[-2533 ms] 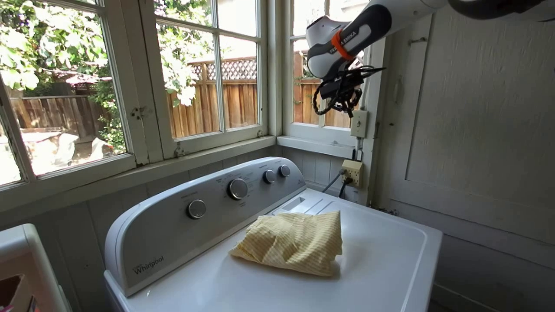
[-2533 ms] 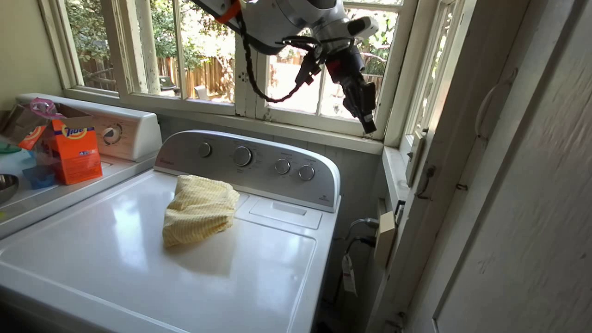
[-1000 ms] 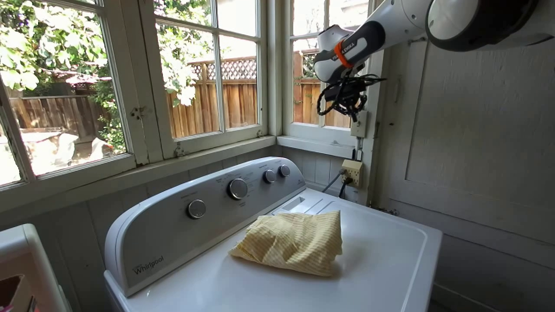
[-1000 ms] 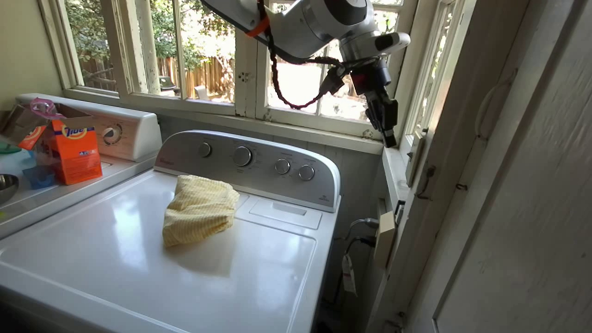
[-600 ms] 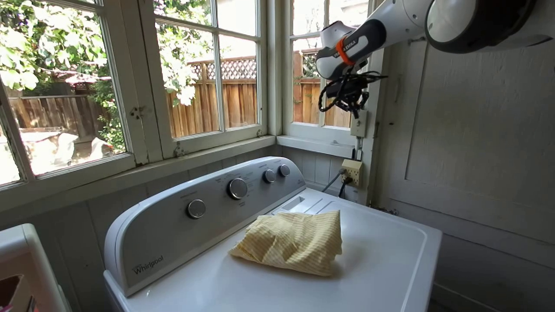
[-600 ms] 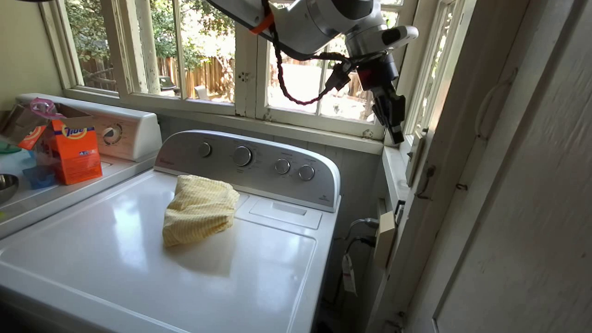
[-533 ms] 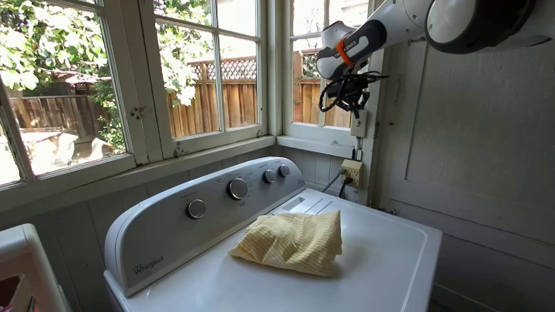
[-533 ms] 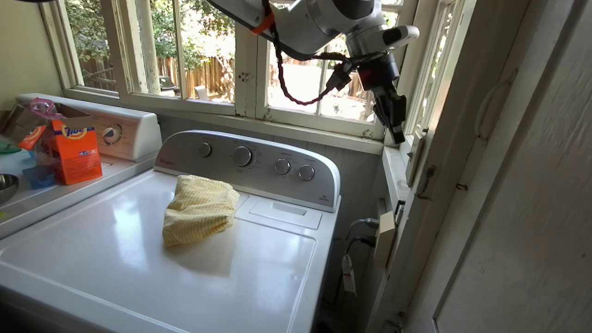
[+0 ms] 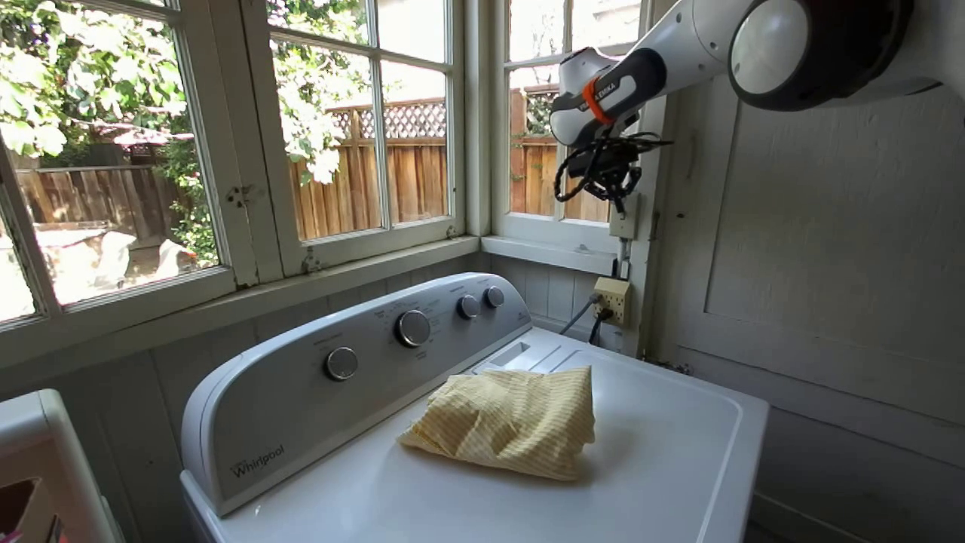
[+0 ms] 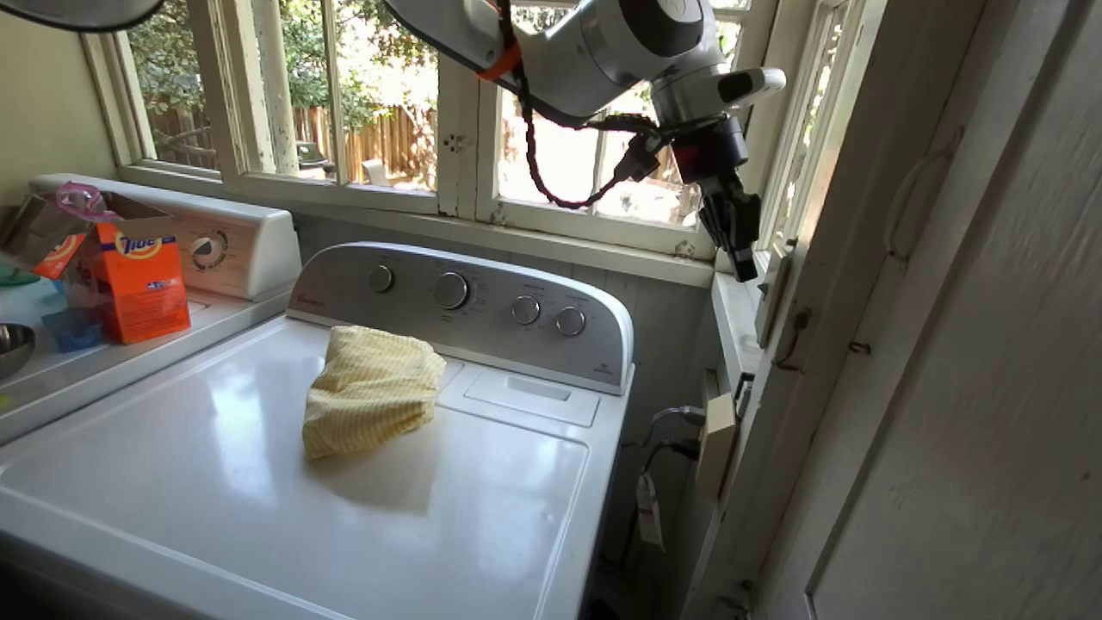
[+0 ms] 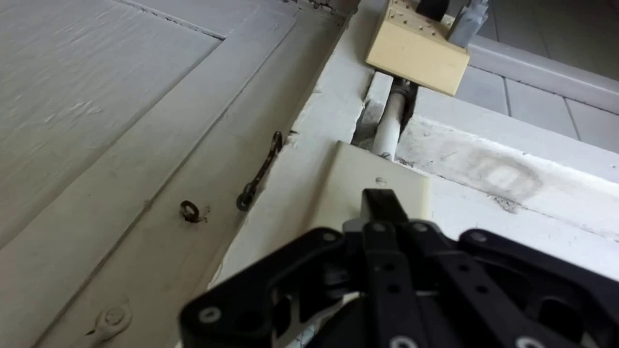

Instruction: Turn off the switch

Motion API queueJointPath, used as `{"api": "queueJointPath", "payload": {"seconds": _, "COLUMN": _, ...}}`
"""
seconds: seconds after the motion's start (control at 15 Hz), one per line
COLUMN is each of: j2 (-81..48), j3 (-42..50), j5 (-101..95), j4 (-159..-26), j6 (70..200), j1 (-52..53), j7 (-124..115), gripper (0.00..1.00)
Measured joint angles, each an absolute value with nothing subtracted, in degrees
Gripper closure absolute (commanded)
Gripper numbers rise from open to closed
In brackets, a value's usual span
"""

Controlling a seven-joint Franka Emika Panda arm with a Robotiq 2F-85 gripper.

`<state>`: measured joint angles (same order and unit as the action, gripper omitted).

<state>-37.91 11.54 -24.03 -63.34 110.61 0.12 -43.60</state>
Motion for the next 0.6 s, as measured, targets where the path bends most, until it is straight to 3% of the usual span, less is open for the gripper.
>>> {"api": "queueJointPath", "payload": {"seconds": 0.6, "j2": -39.7, "j3": 11.7, "j5": -23.4, "j4": -60.9, "j6": 110.6, "j1": -0.7, "j7": -43.6, "gripper": 1.0}}
